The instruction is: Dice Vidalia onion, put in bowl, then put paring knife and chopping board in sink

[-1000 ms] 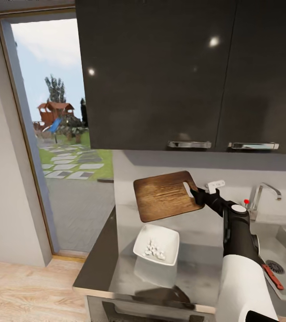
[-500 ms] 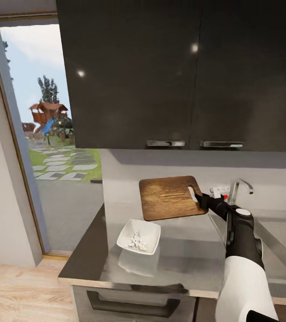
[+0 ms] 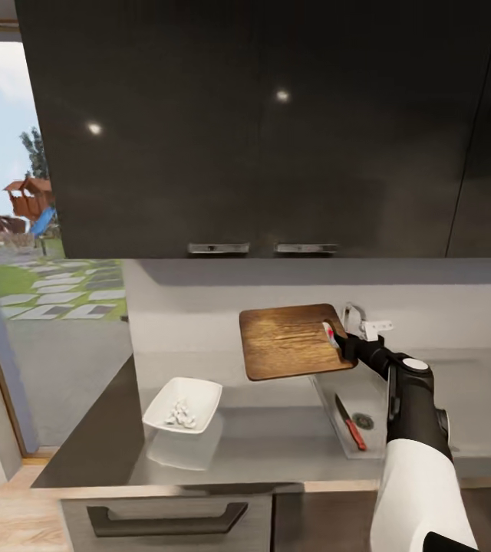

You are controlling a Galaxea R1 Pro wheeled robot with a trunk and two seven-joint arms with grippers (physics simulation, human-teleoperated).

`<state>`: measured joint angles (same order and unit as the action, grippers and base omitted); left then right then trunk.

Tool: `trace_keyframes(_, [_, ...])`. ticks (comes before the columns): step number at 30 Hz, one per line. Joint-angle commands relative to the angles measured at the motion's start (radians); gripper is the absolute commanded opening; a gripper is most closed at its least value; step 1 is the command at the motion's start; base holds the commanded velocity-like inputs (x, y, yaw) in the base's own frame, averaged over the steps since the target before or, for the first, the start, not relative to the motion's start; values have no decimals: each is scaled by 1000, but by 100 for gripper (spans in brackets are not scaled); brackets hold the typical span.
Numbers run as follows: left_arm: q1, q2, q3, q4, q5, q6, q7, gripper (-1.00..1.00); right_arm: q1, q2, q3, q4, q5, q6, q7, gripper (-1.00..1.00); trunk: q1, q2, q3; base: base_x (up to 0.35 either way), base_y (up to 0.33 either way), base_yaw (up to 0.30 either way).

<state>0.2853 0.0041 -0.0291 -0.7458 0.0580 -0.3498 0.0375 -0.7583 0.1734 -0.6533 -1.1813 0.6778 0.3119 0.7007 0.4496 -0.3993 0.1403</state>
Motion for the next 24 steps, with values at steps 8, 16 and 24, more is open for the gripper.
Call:
trace_keyframes(8, [1,1,-3,-3,5,-2,4,100,-1,1,-3,25,3,3,-15,-100,0,-1,10,38,-305,-163])
trace_keyframes(16, [0,1,-3,-7,5,-2,4,100,-1,1,-1,97,4,4,-131,-100,0,-1,13,59,-227,-24])
trace_keyframes(24, [1,1,-3,-10,5,-2,4,100,-1,1,9,295,2,-1,-423,-100,0,-1,13,5,-16,-1])
